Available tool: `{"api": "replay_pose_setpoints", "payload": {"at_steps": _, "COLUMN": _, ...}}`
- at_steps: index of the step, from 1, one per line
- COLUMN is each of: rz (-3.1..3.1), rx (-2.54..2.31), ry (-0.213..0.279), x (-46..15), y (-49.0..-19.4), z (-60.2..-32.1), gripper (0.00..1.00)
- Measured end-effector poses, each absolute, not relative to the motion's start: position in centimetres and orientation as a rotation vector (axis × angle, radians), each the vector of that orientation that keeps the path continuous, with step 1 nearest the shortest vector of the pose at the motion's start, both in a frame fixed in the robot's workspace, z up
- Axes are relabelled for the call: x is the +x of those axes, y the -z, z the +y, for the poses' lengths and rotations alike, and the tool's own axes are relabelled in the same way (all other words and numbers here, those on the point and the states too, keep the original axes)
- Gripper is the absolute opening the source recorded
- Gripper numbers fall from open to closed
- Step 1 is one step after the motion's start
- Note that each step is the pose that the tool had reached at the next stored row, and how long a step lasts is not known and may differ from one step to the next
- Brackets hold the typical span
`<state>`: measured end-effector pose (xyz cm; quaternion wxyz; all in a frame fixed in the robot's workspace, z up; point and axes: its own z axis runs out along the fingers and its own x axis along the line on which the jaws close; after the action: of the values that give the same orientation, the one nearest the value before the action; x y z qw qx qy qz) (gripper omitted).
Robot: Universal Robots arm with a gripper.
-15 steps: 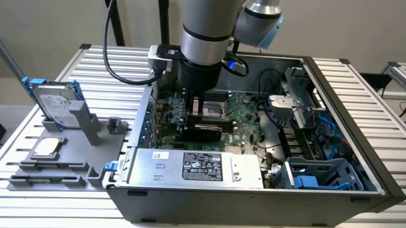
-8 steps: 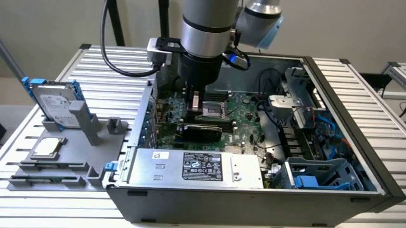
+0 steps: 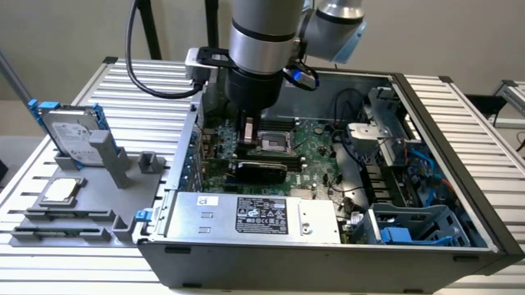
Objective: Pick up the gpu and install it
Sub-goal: 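Press down on the gpu until it lock into place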
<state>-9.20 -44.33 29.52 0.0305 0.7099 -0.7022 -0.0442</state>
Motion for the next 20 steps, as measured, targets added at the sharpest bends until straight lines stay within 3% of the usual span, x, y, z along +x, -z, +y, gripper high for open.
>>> {"api": "replay_pose_setpoints", "payload": {"at_steps": 15, "rz": -2.046, "rx": 2.112, "ry": 0.315, "x": -10.5, "y": -29.5, "z": -44.3, "gripper": 0.11}}
{"api": "replay_pose_setpoints", "payload": {"at_steps": 20, "rz": -2.034, "rx": 2.101, "ry": 0.320, "x": -11.3, "y": -29.5, "z": -44.3, "gripper": 0.11}}
